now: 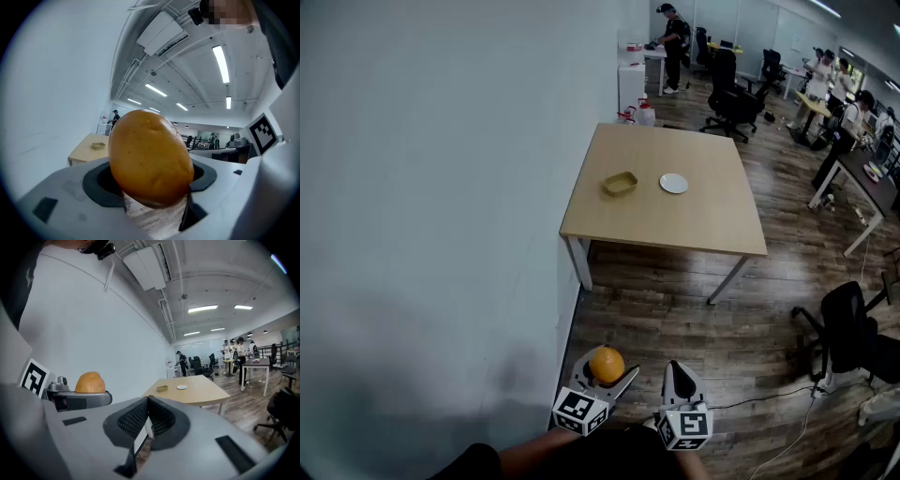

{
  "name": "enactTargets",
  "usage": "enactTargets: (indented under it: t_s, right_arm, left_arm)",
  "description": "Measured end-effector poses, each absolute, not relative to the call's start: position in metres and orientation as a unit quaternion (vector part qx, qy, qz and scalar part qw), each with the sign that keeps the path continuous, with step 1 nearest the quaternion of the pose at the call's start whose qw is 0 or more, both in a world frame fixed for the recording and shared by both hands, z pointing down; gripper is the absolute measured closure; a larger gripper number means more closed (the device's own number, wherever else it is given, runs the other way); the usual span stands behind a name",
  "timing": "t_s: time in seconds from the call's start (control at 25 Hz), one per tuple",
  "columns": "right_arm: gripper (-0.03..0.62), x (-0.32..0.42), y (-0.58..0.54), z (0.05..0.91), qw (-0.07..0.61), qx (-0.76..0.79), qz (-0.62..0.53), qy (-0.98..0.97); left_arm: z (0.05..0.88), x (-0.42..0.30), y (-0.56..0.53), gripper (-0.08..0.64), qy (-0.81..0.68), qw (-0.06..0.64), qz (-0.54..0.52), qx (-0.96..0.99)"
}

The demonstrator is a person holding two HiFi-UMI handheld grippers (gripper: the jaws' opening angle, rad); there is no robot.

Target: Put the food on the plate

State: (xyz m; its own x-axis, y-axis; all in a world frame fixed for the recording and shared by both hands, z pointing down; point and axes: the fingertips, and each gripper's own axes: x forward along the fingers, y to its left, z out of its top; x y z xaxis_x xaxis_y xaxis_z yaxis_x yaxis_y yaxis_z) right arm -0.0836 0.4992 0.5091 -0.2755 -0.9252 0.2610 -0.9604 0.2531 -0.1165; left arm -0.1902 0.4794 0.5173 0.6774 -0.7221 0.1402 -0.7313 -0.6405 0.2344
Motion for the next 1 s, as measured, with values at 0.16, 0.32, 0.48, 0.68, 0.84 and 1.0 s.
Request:
enactTargets:
  t_s: [0.16, 0.32, 0.48, 0.68, 0.84, 1.0]
  right_arm:
    - [0.531, -0.061, 0.495, 0.5, 0.069, 0.59, 0.112, -0.796]
    - [0.532, -0.028, 0.496, 0.502, 0.051, 0.593, 0.131, -0.793]
    - [0.531, 0.003, 0.499, 0.509, 0.062, 0.583, 0.122, -0.801]
    - [0.531, 0.037, 0.507, 0.522, 0.055, 0.569, 0.137, -0.809]
    - [0.531, 0.058, 0.503, 0.521, 0.047, 0.569, 0.138, -0.809]
    - [0.532, 0.071, 0.481, 0.532, 0.053, 0.57, 0.148, -0.806]
  left_arm:
    - [0.512, -0.162, 0.476, 0.235, -0.404, 0.137, 0.003, 0.904]
    - [0.514, -0.137, 0.472, 0.235, -0.412, 0.135, 0.003, 0.901]
    - [0.518, -0.115, 0.471, 0.235, -0.426, 0.121, 0.003, 0.897]
    - [0.528, -0.089, 0.472, 0.235, -0.452, 0.122, 0.003, 0.883]
    - [0.532, -0.071, 0.464, 0.235, -0.455, 0.124, 0.012, 0.882]
    - [0.536, -0.062, 0.442, 0.235, -0.451, 0.123, 0.022, 0.884]
